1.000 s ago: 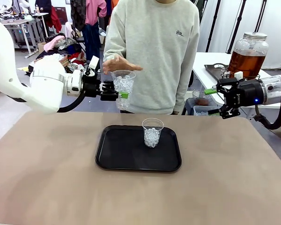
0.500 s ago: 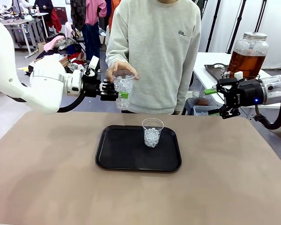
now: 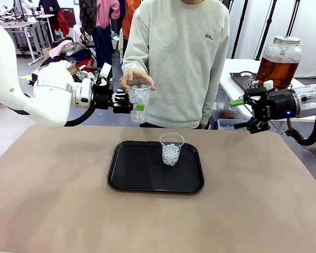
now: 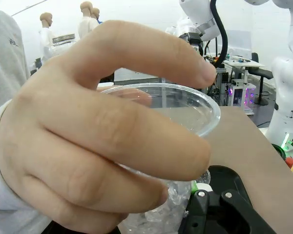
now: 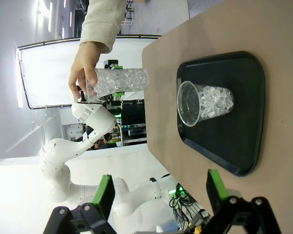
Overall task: Pour the drink into the iced cup.
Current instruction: Open the gripper to release the iced cup you were holding.
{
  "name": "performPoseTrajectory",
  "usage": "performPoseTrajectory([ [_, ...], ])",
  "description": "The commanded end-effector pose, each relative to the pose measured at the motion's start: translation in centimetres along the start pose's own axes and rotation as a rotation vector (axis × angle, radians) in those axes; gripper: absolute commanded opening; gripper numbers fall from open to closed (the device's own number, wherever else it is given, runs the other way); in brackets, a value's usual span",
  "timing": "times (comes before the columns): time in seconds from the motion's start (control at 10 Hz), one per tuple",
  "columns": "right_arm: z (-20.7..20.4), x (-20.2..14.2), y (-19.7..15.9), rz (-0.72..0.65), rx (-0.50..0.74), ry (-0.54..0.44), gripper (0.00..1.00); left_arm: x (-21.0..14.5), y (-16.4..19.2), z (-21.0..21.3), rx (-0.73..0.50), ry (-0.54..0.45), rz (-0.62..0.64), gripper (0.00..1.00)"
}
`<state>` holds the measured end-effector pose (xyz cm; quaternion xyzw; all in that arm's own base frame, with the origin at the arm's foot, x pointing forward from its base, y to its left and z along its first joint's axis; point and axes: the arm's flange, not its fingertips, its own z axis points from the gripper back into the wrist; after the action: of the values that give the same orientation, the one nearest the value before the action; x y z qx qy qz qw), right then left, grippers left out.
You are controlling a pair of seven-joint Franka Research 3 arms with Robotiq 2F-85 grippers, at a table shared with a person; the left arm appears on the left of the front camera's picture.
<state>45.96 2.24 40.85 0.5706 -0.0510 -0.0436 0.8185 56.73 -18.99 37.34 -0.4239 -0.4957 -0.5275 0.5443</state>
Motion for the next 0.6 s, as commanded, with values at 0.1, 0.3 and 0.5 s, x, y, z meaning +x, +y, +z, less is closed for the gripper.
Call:
performPoseTrajectory([
  [0.1,-0.01,0.01,0.13,0.003,0.002,0.000,1.00,0.42,0.06,0.03,0.001,-0.007,-0.007,0.61],
  [0.3,-0.01,0.01,0.13,0.003,0.002,0.000,1.00,0.42,0.06,0.03,0.001,-0.007,-0.007,0.61],
  [0.5,-0.01,0.01,0.13,0.003,0.002,0.000,1.00,0.42,0.06,0.03,0.001,-0.007,-0.007,0.61],
])
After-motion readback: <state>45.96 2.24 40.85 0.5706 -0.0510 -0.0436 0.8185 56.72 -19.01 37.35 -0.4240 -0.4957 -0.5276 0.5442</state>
